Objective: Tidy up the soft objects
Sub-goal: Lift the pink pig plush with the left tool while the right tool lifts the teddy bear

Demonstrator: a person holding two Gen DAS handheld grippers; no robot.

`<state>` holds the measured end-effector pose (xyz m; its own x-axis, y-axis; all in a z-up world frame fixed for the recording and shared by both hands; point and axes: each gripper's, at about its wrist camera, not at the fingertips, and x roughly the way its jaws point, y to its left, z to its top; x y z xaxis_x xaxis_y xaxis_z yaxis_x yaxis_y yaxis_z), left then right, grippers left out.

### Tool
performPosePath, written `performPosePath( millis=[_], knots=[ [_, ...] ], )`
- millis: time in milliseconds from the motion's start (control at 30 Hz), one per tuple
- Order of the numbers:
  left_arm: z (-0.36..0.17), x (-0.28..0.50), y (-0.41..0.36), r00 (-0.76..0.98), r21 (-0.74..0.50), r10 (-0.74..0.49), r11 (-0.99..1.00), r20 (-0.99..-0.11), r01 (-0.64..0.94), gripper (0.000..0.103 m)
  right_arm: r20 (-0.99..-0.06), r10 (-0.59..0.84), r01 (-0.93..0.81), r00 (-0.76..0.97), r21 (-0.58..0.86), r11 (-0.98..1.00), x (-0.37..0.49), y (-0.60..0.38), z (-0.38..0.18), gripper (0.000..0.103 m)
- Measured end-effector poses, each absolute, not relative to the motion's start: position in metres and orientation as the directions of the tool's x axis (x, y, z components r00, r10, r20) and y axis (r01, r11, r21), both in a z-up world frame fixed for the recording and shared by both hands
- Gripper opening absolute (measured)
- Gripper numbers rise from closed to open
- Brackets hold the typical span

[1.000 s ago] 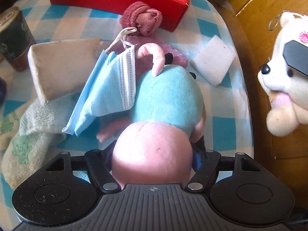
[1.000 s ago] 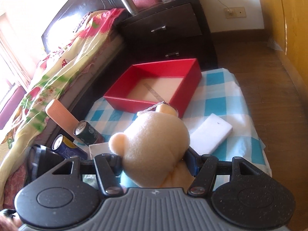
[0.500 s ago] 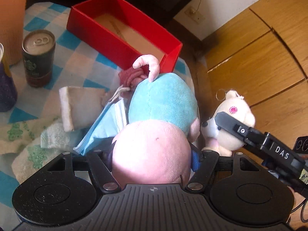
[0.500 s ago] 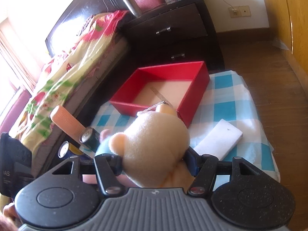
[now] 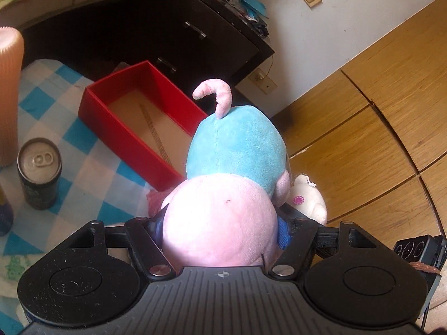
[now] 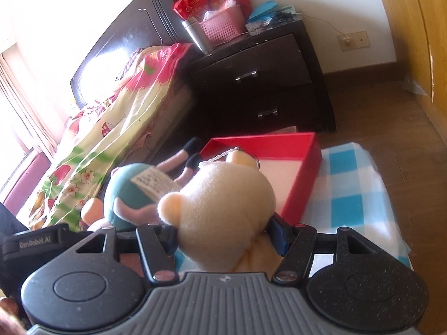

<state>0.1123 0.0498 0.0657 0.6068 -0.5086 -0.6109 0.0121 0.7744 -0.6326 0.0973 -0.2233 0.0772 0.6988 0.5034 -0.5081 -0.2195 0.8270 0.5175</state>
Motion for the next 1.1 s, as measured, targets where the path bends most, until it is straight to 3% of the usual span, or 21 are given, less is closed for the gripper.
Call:
performPosePath(
  millis=[367,900,1100],
  knots=[
    [0.074,0.163,0.055,0.677,-0.515,-0.359,0.857,-0.642,-0.035,0.069,-0.525,0.463,-0.218,0.714,0.462,0.86,0.144,-0.2,0.083,0.04],
    [0.026,0.254,0.045,0.661,-0.563,-0.375,0.822,-0.651,-0.089,0.067,-0.613,0.382,-0.157,0.692,0.389,0.908,0.233,-0.175,0.054,0.04],
    [0.018,0.27,0.044,0.676,-0.514,-0.315,0.851,-0.666,-0.109,0.067,-0.635,0.338,-0.141,0.694,0.341,0.929,0.253,-0.166,0.047,0.04]
  ],
)
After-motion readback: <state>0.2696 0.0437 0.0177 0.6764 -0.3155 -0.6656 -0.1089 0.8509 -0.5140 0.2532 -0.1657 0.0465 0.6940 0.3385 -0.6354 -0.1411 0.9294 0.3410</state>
